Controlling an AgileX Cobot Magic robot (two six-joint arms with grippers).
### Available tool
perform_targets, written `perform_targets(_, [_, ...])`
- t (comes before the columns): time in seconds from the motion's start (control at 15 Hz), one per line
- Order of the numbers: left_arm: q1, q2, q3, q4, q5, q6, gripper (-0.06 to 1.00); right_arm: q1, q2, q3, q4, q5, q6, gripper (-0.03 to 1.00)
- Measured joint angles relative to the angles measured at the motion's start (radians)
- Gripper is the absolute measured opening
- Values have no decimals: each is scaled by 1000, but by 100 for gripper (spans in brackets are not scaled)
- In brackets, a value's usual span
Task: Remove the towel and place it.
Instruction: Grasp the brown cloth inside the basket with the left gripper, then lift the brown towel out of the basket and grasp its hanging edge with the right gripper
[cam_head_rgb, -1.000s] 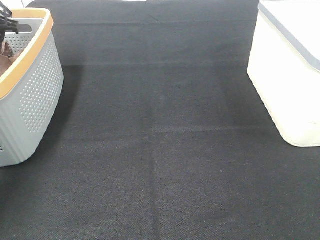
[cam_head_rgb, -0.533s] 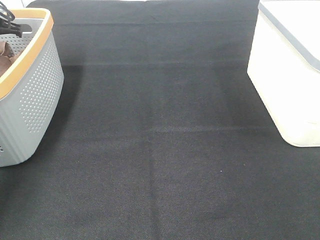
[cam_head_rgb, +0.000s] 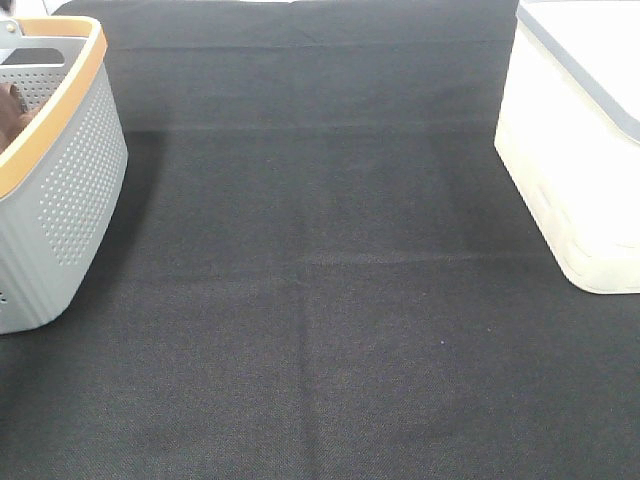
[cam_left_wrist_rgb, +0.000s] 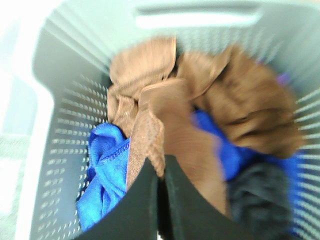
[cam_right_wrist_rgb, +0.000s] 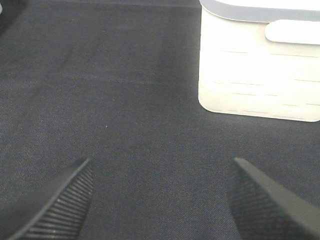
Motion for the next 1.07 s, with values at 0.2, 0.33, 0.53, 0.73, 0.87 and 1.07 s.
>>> perform_targets(0.2, [0,-156,0,-104,4,44,0,0,0,0,0,0,0,71])
perform_targets(0.33, [0,-199,0,-138,4,47,0,0,0,0,0,0,0,71])
perform_targets(0.53, [0,-314,0,-272,-54,50,0,0,0,0,0,0,0,71])
perform_targets(0.73, [0,-370,0,-486,-162,104,0,0,0,0,0,0,0,71])
perform_targets(0.87, [-4,-376,0,-706,-213,185,0,0,1,0,50,0,0,71])
perform_targets(1.07, [-67,-376,0,-899,-273,296,0,0,106,0,235,-34,-14,69])
